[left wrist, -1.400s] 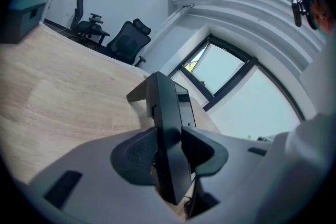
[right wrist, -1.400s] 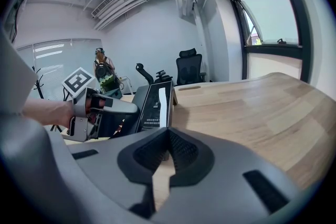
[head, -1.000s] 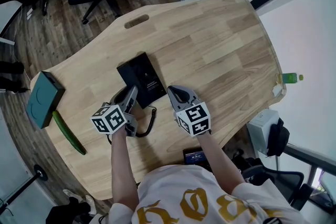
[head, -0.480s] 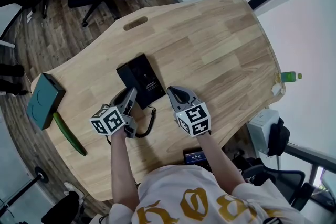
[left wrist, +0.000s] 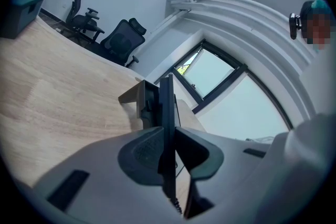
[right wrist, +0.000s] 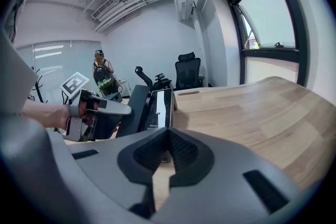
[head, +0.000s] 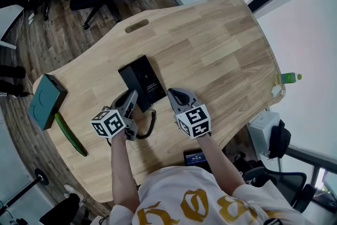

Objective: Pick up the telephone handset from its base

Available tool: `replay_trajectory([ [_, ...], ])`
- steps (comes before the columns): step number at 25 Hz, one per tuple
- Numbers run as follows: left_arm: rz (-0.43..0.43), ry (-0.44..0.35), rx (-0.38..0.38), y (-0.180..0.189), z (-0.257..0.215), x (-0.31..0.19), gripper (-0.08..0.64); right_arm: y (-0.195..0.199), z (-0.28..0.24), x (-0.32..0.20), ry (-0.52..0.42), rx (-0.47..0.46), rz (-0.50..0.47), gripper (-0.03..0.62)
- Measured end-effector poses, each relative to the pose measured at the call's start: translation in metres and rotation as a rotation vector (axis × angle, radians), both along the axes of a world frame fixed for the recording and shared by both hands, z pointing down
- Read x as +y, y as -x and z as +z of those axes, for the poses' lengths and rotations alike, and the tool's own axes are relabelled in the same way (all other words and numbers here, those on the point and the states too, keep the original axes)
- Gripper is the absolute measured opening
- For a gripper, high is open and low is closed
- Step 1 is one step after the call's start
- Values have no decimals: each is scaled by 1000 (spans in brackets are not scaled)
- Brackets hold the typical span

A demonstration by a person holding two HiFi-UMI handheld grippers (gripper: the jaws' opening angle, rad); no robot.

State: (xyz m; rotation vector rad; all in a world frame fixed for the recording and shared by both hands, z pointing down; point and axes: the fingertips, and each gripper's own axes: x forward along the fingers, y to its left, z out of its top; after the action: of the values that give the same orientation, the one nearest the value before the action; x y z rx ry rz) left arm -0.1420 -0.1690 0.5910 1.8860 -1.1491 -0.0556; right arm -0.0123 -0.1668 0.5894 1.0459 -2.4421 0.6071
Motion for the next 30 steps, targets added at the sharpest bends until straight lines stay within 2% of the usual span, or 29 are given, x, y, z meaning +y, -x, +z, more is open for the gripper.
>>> replay_trajectory([
  [9, -2, -14, 12, -1, -11, 4, 72, 2, -12, 4, -21, -5, 0, 5],
  [30, -41, -79, 139, 0, -53, 32, 72, -3, -59, 24, -127, -31, 12, 5],
])
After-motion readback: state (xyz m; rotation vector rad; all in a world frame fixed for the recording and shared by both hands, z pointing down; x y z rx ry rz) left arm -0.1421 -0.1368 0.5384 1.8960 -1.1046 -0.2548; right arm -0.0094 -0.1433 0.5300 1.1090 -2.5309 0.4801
